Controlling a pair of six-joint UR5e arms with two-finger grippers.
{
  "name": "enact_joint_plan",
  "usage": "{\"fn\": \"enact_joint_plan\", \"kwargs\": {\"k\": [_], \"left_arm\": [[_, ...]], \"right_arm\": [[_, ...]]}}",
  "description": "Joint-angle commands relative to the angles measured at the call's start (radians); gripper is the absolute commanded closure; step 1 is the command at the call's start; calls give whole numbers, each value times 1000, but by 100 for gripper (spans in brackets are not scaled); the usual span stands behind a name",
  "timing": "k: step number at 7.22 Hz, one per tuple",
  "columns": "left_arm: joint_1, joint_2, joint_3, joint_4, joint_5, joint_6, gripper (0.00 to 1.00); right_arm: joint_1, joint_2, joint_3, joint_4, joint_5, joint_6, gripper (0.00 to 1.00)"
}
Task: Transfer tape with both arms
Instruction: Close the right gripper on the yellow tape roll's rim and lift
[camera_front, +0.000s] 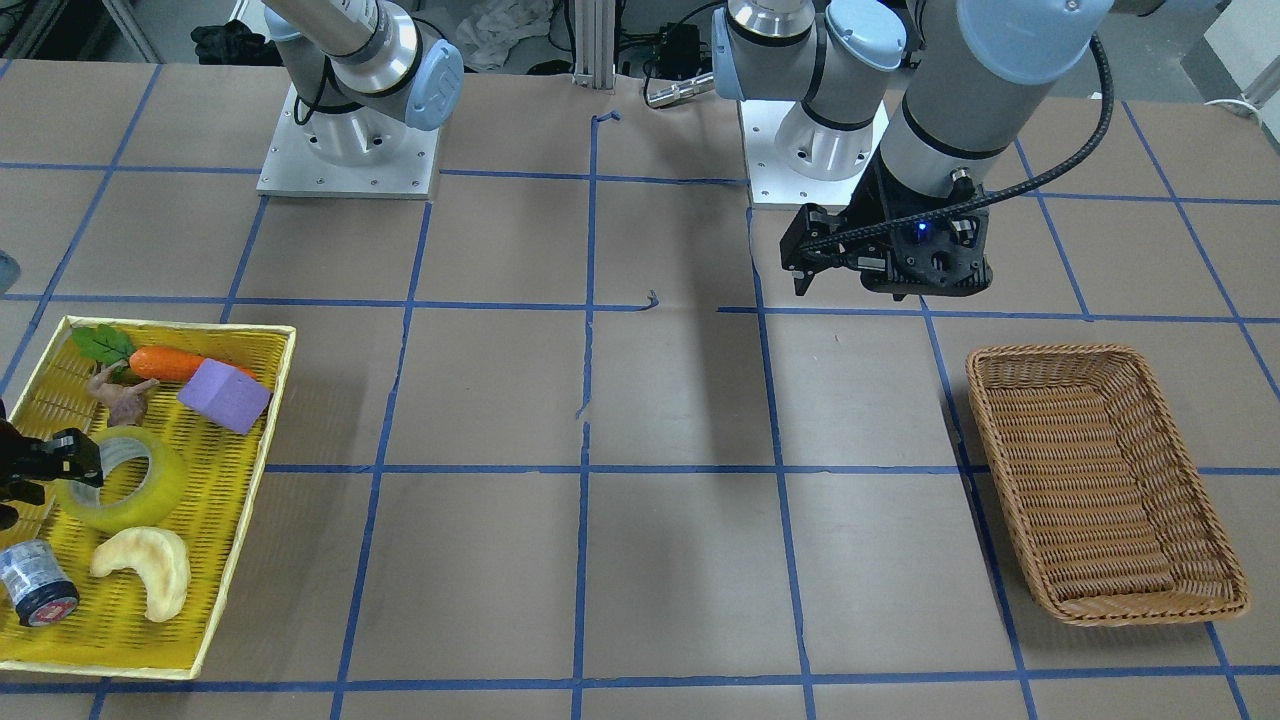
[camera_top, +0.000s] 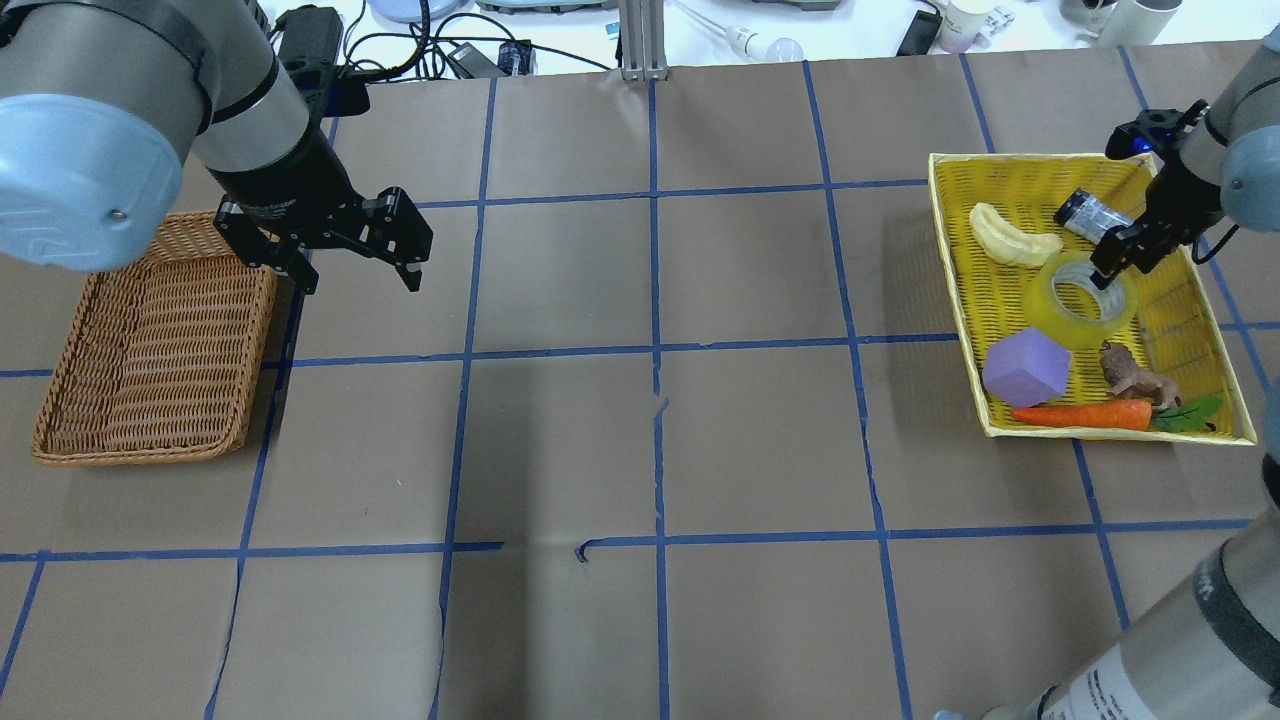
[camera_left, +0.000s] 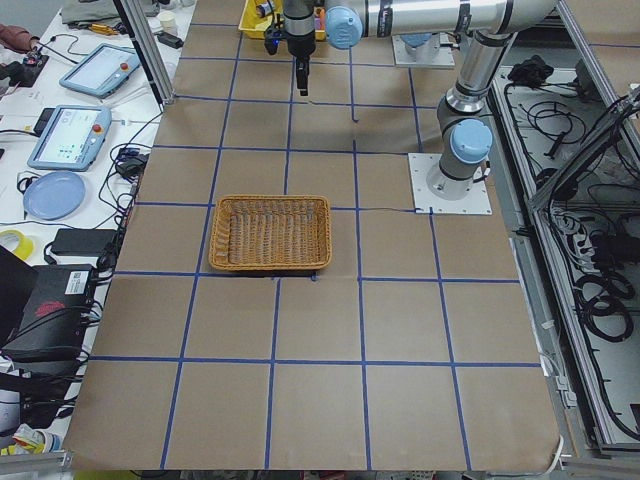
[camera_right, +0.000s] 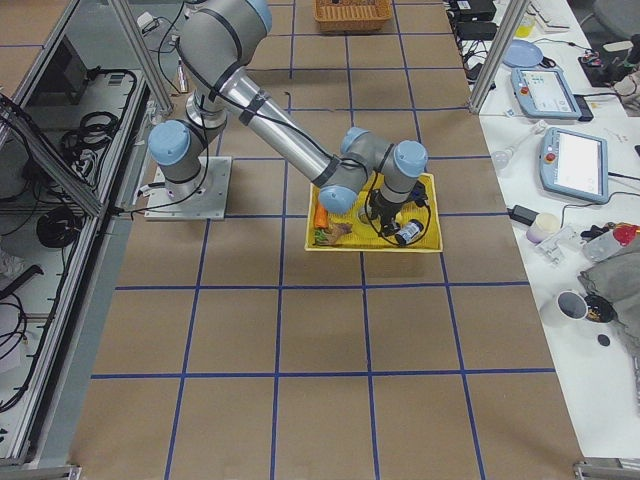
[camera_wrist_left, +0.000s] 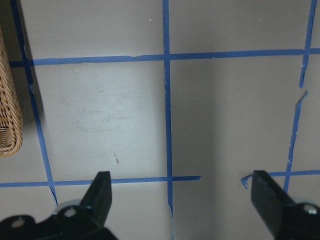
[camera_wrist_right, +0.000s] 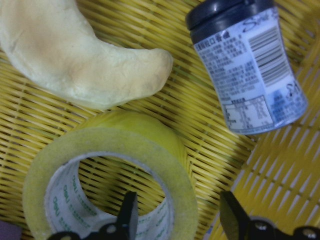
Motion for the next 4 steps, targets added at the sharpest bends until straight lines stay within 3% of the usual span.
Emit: {"fn": "enact_joint_plan", "kwargs": {"k": [1,2,4], "left_arm": [[0,-1,0,0,0,0,0],[0,0,0,0,0,0,0],[0,-1,0,0,-2,0,0]], "right_arm": [[0,4,23,-33,-6,-1,82],[0,1,17,-33,-7,-1,100],[0,-31,-3,-19,-6,5,100]]}}
